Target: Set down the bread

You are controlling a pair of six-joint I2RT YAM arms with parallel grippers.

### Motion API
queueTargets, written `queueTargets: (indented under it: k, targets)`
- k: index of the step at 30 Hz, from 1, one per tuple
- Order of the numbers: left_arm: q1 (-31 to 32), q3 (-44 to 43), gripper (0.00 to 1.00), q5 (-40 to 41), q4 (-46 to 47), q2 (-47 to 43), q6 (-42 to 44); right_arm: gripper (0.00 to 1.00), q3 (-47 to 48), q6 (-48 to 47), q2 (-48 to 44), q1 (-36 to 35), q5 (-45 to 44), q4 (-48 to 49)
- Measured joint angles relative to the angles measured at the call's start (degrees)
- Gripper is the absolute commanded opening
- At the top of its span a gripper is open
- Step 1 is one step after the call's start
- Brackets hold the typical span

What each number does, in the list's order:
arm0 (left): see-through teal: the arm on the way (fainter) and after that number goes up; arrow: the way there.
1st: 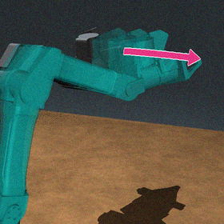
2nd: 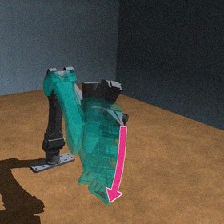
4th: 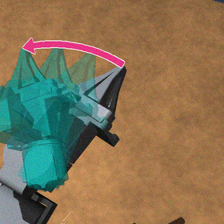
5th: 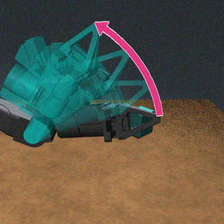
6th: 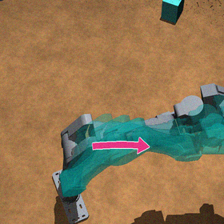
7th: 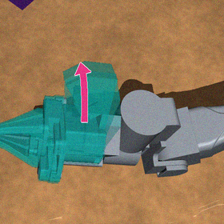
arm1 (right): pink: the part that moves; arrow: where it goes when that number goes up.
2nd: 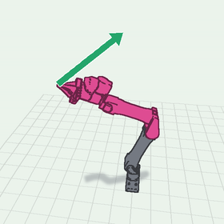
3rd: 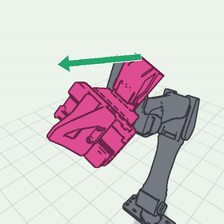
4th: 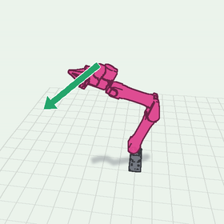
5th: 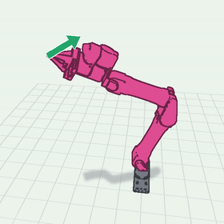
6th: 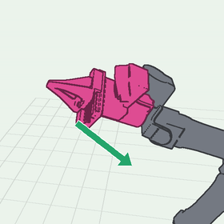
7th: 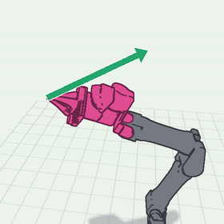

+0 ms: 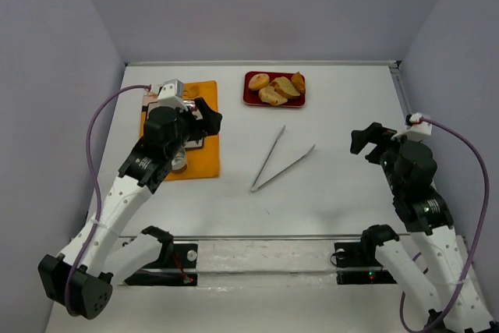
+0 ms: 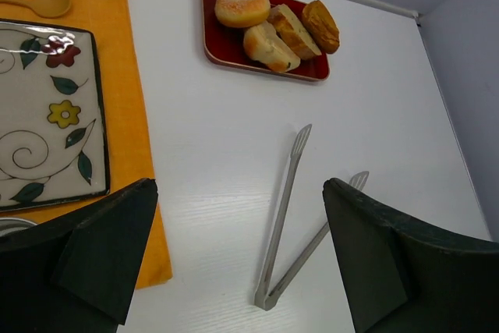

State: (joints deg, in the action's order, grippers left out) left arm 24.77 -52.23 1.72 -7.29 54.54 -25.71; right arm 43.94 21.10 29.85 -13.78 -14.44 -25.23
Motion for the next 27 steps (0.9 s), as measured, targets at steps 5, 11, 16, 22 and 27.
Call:
queueTargets:
  k: [5, 11, 16, 22, 27]
  targets:
    - [0.0, 1.7, 0.99, 0.9, 2.2, -0.8, 2.0, 1.0, 1.2, -0.3, 3.9, 0.0, -1.5, -0.9]
    - [0.0, 1.7, 0.99, -7.2, 6.7, 5.9, 7.9, 1.0, 3.0, -0.6, 7.0, 0.0, -1.8, -1.2]
    - [1.7, 2.1, 0.99, -18.2, 9.6, 13.9, 18.9, 1.0, 3.0, -1.9, 8.2, 0.0, -1.6, -1.4]
    - [9.1, 3.3, 0.99, -20.4, 8.7, 23.4, 27.4, 1.0, 3.0, -3.4, 9.5, 0.0, -1.0, -1.5]
    - [12.8, 5.0, 0.99, -21.9, 7.6, 27.3, 28.8, 1.0, 3.0, -3.8, 9.9, 0.0, -0.9, -1.9]
